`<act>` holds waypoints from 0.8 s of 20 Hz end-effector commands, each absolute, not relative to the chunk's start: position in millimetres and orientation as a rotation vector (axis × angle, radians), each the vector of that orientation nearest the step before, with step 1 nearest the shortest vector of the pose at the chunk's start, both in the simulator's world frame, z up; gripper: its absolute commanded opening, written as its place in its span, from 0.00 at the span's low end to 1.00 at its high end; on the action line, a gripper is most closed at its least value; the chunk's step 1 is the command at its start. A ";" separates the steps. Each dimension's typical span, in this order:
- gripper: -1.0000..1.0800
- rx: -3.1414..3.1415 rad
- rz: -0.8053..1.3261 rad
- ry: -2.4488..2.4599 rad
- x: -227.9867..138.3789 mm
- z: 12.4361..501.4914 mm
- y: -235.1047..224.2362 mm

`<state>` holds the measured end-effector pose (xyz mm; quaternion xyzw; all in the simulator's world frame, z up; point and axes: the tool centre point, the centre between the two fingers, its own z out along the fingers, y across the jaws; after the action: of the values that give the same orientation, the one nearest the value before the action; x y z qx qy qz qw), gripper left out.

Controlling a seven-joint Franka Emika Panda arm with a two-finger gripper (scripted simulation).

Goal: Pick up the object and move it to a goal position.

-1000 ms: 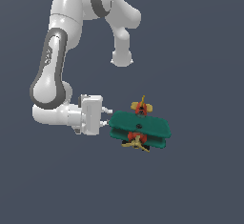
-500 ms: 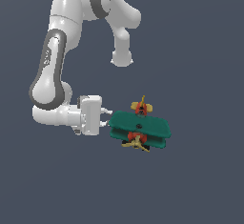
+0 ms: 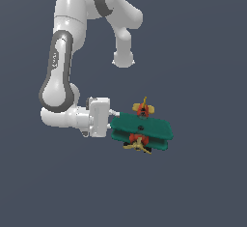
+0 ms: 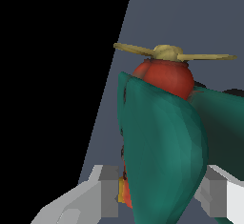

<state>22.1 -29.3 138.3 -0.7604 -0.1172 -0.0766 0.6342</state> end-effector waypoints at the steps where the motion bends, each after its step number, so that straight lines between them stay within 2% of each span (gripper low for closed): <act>1: 0.62 -1.738 -0.176 -0.267 21.9 137.0 -23.5; 6: 0.62 -1.738 -0.177 -0.267 23.0 136.9 -22.0; 7: 0.00 -1.738 -0.177 -0.267 23.0 136.9 -22.0; 16: 0.00 -1.738 -0.177 -0.267 23.0 136.9 -22.0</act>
<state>22.8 -21.8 136.8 -0.7601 -0.1170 -0.0769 0.6345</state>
